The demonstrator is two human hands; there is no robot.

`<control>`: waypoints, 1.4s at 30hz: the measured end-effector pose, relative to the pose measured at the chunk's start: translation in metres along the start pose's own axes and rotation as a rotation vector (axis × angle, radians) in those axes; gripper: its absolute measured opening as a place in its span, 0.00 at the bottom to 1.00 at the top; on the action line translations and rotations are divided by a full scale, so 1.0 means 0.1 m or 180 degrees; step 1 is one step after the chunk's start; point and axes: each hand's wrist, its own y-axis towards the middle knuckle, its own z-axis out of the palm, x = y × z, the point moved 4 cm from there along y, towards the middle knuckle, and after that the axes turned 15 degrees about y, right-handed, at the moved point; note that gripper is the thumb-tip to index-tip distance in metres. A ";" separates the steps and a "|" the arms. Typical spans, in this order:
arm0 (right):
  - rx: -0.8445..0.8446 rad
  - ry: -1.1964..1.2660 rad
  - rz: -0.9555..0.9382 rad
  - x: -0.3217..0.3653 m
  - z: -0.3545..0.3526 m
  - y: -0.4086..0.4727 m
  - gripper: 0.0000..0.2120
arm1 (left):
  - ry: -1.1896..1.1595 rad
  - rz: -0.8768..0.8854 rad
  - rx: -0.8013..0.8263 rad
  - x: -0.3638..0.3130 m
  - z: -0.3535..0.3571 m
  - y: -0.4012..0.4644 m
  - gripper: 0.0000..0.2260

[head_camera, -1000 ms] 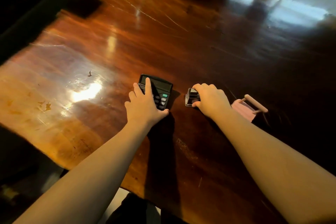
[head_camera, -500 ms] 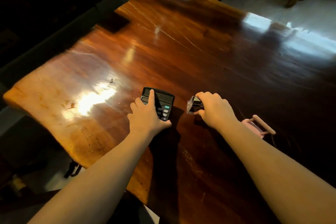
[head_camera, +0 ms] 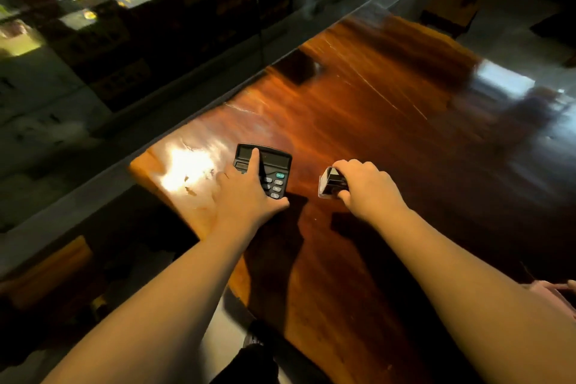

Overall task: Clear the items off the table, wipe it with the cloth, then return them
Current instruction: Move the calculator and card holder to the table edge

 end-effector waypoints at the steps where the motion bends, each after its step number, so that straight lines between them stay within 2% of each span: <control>1: 0.0014 -0.0034 -0.0075 0.14 0.05 0.10 0.24 | -0.0041 -0.0092 -0.0008 0.15 -0.03 0.07 0.56; 13: 0.0280 -0.0169 -0.0635 1.46 0.64 1.11 0.26 | -0.0123 -0.0758 0.0236 1.45 -0.12 0.73 0.54; 27: 0.0366 -0.0194 -0.0608 1.92 1.23 1.40 0.25 | -0.0110 -0.0961 0.0211 1.70 0.12 0.95 0.55; 33: 0.0490 -0.0108 -0.0494 1.89 1.33 1.44 0.29 | 0.0057 -0.0861 0.0059 1.73 0.16 0.92 0.55; 37: 0.0630 0.0097 -0.0467 1.83 1.32 1.43 0.38 | 0.0136 -0.0729 0.0006 1.74 0.12 0.87 0.53; 39: 0.0545 0.0250 -0.0475 1.78 1.26 1.38 0.40 | 0.0131 -0.0573 -0.0131 1.70 0.04 0.84 0.50; 42: 0.0294 0.0446 -0.0464 1.62 1.12 1.23 0.38 | 0.0014 -0.0106 -0.0439 1.57 -0.11 0.75 0.41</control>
